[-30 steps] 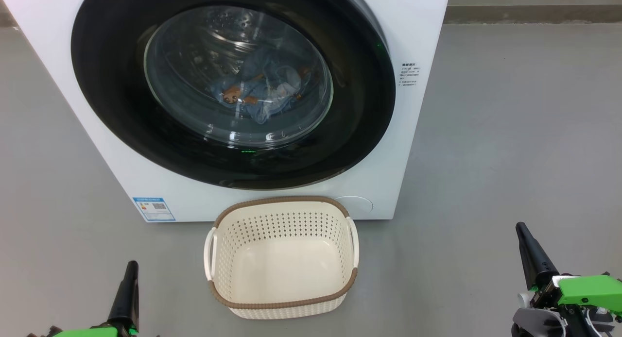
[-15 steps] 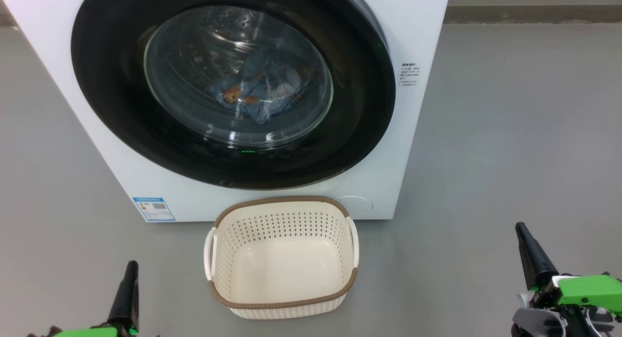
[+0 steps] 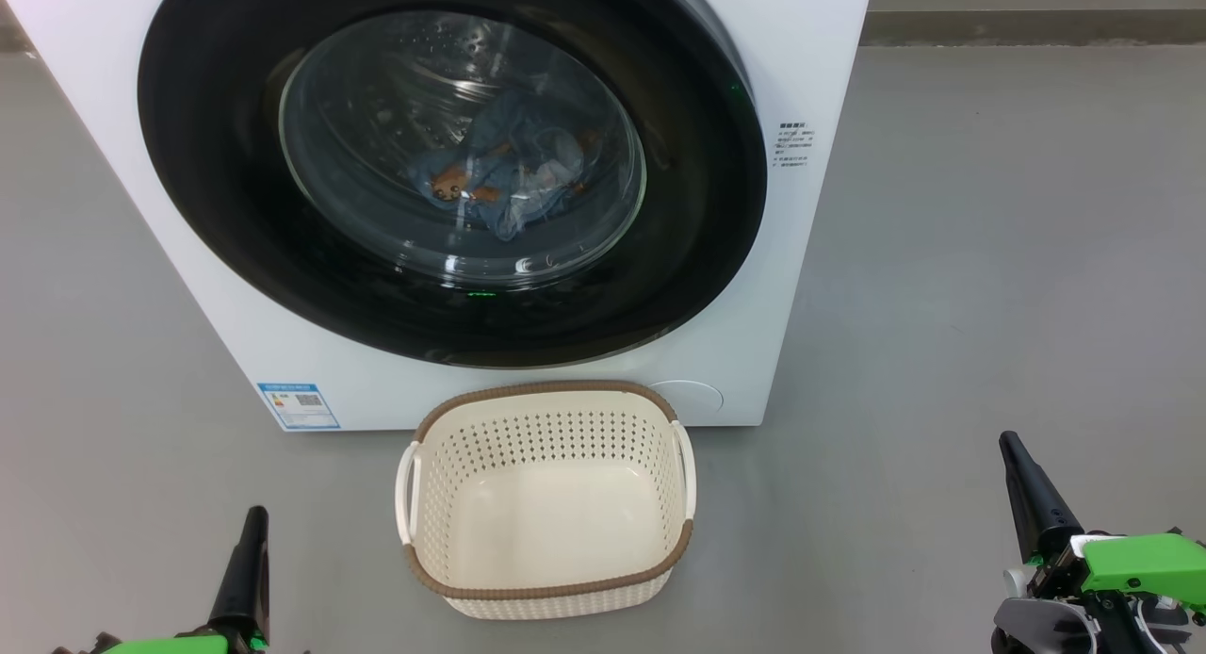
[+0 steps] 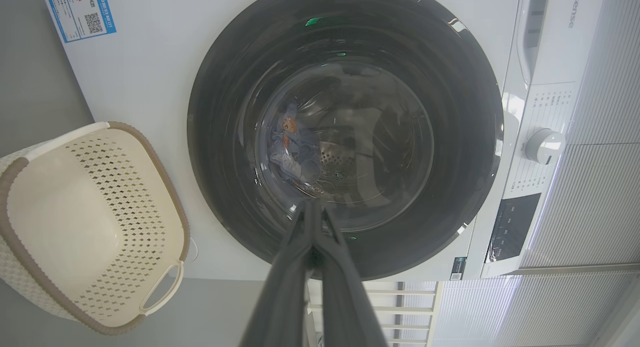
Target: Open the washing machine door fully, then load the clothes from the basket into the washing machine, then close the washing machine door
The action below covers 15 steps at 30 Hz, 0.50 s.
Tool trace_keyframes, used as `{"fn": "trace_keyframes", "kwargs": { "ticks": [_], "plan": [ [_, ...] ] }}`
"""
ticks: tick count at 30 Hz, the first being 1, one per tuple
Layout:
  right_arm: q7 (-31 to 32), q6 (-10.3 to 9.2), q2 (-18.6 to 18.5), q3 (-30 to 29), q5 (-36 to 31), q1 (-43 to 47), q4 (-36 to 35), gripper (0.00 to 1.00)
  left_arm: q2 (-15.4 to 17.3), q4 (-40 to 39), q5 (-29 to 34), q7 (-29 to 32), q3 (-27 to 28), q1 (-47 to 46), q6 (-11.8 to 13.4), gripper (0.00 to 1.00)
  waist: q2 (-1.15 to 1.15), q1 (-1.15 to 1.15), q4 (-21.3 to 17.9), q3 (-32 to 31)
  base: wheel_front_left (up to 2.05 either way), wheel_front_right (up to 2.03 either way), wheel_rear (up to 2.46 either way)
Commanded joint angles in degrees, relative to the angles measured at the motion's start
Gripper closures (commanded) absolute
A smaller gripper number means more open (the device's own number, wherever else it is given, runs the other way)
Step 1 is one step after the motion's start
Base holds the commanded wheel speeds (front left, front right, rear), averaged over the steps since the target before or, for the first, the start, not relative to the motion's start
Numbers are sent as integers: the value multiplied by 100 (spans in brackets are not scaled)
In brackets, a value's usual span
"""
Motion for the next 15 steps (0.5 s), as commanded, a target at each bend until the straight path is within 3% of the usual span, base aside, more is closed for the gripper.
{"fn": "trace_keyframes", "kwargs": {
  "ticks": [1, 15],
  "plan": [
    [29, 10, -47, 101, -18, -250, -168, 100, 52, -181, -47, 33, 183, -244, 3, 100, 0, 0, 0, 0, 0, 0, 0],
    [30, 10, -46, 101, -18, -251, -168, 100, 52, -181, -47, 33, 183, -244, 3, 100, 0, 0, 0, 0, 0, 0, 0]
  ]
}}
